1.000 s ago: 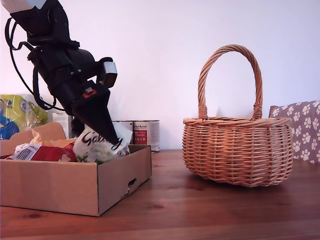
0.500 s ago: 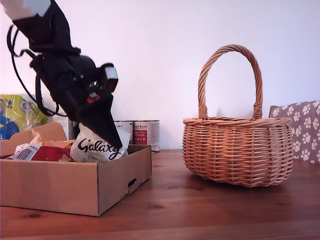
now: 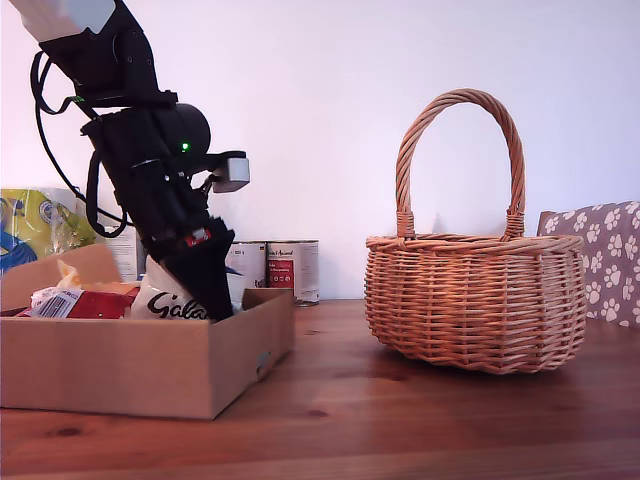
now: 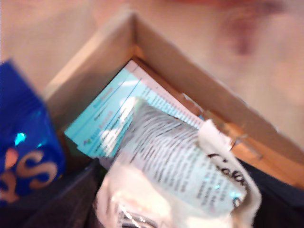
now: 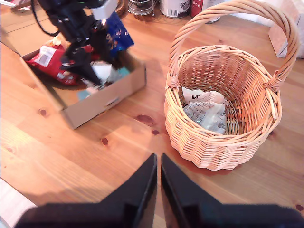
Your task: Move the bags of Easter eggs from the cardboard box on the left into the woven basket on the right side.
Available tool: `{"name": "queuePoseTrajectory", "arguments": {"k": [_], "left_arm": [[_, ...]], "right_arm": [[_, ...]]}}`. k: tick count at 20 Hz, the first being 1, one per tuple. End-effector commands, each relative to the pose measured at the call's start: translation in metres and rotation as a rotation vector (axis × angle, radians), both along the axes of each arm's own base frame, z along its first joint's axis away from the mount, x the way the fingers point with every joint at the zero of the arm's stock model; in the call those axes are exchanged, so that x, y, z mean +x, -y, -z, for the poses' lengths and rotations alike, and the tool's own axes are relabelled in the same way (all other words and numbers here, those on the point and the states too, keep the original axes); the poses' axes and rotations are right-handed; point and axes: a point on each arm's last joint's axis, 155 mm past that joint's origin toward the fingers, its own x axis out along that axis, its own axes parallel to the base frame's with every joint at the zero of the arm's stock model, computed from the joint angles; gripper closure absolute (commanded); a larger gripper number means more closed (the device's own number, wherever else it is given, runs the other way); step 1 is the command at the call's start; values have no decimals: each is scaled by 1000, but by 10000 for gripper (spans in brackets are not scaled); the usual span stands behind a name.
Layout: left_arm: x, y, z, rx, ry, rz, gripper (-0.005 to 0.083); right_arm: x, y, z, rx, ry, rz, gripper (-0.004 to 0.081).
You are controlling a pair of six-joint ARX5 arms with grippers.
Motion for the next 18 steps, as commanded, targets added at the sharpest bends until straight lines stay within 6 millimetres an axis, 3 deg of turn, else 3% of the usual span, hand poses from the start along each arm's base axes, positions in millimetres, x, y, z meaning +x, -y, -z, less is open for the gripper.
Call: {"name": "queuePoseTrajectory", "arguments": {"k": [1, 3, 4, 7, 9, 11, 15, 18], "left_arm": [[-2, -6, 16, 21, -30, -9, 356], [-2, -6, 15, 17, -31, -8, 660], [-2, -5, 14, 17, -30, -8, 722], [-2, -4, 12, 15, -31, -14, 721], [-1, -4, 6, 11, -48, -46, 803], [0, -4, -5, 4, -56, -72, 794], [2, 1, -43, -31, -5, -87, 794], [-5, 15, -82, -123, 39, -63, 794]], "right_arm": [[0, -1, 4, -3, -1, -8, 783], [0, -1, 4, -3, -1, -8, 783], [0, -2, 4, -3, -2, -8, 783], [0, -1, 4, -3, -2, -8, 783], [0, -2, 4, -3, -2, -9, 783], [0, -1, 5, -4, -3, -8, 783], [-1, -1, 6, -8, -11, -9, 783], [-2, 0, 7, -11, -15, -8, 783]]}}
